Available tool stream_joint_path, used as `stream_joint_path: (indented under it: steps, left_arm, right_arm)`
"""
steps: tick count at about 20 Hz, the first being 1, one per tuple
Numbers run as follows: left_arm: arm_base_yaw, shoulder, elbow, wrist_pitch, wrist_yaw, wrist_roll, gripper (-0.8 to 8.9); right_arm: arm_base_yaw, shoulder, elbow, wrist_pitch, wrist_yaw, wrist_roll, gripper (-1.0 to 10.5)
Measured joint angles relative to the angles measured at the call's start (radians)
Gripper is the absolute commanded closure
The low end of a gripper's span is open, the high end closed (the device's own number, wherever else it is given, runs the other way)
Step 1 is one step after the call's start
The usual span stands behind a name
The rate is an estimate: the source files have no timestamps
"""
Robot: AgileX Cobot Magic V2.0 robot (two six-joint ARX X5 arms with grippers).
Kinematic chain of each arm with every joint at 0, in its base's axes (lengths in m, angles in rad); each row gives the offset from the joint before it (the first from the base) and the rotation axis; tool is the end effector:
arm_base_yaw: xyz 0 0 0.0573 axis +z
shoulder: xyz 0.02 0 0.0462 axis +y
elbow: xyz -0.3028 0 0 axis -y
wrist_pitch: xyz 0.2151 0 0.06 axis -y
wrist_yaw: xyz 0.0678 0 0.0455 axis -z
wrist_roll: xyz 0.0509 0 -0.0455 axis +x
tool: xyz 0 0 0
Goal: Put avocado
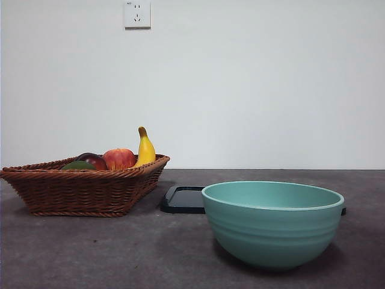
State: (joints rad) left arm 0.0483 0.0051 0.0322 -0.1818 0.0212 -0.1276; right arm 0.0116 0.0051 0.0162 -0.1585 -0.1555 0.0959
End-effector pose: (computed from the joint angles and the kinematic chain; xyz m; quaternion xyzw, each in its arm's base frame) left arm 0.0479 0.0012 0.1526 -0.0662 0.0762 0.0184 0.9947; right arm 0.0483 0.0084 0.1501 0.0529 0.0773 0.0796 0.9924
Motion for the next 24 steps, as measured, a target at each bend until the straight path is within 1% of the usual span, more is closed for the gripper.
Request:
stream_joint_path:
  steps: [3,5,11,14,16,20,24]
  left_arm:
    - [0.000,0.000,0.000,0.000,0.000,-0.082,7.99]
    - [0.000,0.000,0.000,0.000,0.000,-0.122,7.99]
    - [0.000,0.000,0.000,0.000,0.008,-0.213,7.99]
    - [0.000,0.000,0.010,-0.015,0.040,-0.260,7.99]
    - [0.000,0.001,0.027,-0.033,0.064,-0.281,7.99]
    - [0.000,0.024,0.109,-0.090,0.071,-0.295,7.99]
    - [0.000,0.078,0.202,-0.146,0.108,-0.305,7.99]
  right_arm:
    - [0.000,0.000,0.000,0.000,0.000,0.047,9.4]
    - [0.000,0.000,0.000,0.000,0.000,0.078,9.4]
    - [0.000,0.000,0.001,-0.002,0.000,0.159,9.4]
    - [0.000,0.000,0.015,-0.017,-0.001,0.188,9.4]
    - [0.000,0.000,0.038,-0.021,-0.001,0.203,9.4]
    - [0.000,0.002,0.125,-0.043,-0.002,0.224,9.4]
    - [0.000,0.034,0.235,-0.129,-0.008,0.227,9.4]
